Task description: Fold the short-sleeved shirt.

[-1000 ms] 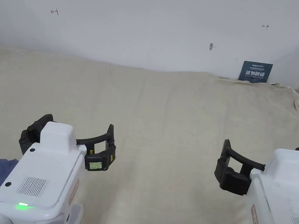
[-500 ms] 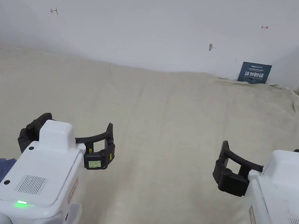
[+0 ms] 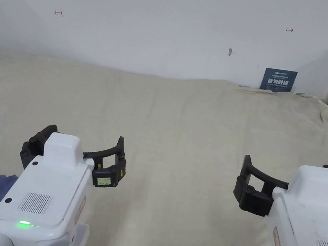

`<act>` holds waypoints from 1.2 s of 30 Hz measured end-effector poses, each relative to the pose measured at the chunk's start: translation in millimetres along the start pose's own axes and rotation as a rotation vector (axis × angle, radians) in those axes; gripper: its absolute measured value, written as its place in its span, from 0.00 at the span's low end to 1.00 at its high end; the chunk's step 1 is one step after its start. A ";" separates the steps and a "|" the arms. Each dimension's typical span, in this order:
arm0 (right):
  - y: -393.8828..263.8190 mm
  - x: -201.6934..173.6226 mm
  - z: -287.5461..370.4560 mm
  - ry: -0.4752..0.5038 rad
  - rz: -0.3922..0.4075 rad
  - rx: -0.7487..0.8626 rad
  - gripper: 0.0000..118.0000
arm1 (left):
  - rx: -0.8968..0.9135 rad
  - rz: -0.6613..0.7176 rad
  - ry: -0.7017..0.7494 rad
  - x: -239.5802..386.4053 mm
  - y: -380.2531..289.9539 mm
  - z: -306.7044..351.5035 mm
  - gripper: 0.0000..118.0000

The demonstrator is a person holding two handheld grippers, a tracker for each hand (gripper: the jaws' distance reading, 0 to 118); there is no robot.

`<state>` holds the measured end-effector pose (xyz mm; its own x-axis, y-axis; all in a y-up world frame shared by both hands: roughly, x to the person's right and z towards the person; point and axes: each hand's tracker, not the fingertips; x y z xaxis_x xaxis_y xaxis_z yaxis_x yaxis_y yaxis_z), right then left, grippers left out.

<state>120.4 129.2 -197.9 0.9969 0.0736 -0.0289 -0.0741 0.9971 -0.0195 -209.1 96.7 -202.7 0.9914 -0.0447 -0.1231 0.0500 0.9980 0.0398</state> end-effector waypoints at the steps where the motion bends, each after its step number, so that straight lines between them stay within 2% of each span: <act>1: 0.0 0.0 0.1 -0.001 0.001 0.000 0.99 | 0.000 0.000 0.000 0.3 0.1 -0.2 1.00; 36: 2.2 1.0 2.6 -0.003 0.005 0.005 0.99 | 0.004 -0.009 0.003 -1.5 0.6 1.7 1.00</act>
<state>121.3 131.6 -195.4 0.9966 0.0782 -0.0261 -0.0786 0.9968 -0.0144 -210.3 97.3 -200.8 0.9905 -0.0531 -0.1268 0.0589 0.9974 0.0422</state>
